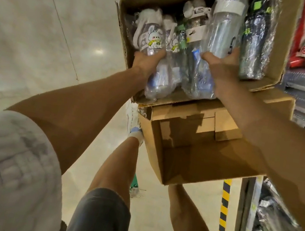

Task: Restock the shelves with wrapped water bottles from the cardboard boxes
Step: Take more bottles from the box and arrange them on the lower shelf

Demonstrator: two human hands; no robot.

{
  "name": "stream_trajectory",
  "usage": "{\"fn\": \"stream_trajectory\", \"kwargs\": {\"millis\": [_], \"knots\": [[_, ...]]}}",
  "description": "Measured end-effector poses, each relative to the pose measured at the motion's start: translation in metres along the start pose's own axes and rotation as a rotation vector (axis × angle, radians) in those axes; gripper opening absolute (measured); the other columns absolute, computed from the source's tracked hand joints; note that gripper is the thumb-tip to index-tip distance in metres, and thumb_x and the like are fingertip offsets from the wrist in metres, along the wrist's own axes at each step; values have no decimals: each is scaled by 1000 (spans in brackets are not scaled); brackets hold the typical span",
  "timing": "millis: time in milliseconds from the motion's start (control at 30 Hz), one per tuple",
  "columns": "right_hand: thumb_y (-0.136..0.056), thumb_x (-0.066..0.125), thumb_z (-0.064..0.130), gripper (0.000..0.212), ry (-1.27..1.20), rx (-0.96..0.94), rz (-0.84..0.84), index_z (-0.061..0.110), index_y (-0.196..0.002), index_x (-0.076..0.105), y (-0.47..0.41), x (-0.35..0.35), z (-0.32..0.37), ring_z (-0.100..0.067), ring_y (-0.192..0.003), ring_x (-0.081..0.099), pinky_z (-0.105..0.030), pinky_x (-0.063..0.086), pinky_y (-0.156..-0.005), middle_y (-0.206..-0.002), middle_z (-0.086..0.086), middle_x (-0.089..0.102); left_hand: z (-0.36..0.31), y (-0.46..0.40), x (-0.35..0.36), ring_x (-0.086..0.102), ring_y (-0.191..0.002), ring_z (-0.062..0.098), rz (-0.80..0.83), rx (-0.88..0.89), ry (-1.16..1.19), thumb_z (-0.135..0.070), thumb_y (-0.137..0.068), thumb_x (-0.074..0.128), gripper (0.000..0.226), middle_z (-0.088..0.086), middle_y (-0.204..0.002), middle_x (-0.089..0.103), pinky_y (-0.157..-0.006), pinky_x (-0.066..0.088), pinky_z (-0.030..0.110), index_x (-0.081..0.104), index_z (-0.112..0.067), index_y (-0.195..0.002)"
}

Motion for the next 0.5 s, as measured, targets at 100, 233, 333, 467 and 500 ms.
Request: {"fn": "stream_trajectory", "kwargs": {"millis": [100,233,333,467,500], "knots": [[-66,87,41,96,-101,4,22,15,-146,42,48,-25,7,-27,-115,65,-52,58,-97,-135,-7,60,-9,61,-5,77,-91,25,152,55,-18,-34,-79,84,61,6,-108,76,-77,64,47,59,-13,-131],[-85,83,14,66,-215,-3,79,11,-141,48,122,-80,16,-10,-97,68,-29,60,-84,-117,1,66,-15,152,-8,75,-105,30,272,55,90,-26,-95,72,36,10,-119,75,-80,64,49,63,-14,-128],[-86,82,12,65,-267,-2,125,16,-140,47,183,-130,26,-13,-103,70,-33,60,-91,-122,-1,68,-16,221,-14,72,-113,33,346,90,125,-26,-91,74,55,16,-127,71,-81,62,44,58,-8,-140],[-85,83,13,69,-351,-58,140,14,-143,48,264,-201,35,-15,-99,72,-29,62,-81,-119,-1,70,-21,332,-18,72,-100,30,389,243,41,-20,-89,72,47,14,-110,73,-90,57,44,63,-3,-132],[-85,83,14,69,-359,-76,114,14,-144,48,287,-219,37,-12,-96,71,-26,60,-77,-115,2,70,-22,363,-18,72,-96,28,383,302,8,-20,-88,73,43,11,-105,73,-89,57,44,66,-5,-127]]}}
Point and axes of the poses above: each hand's wrist, its own y-axis away from the middle knuckle, its own x-axis out of the palm, z = x × y, the point moved 2 cm from there along -y, towards the middle knuckle
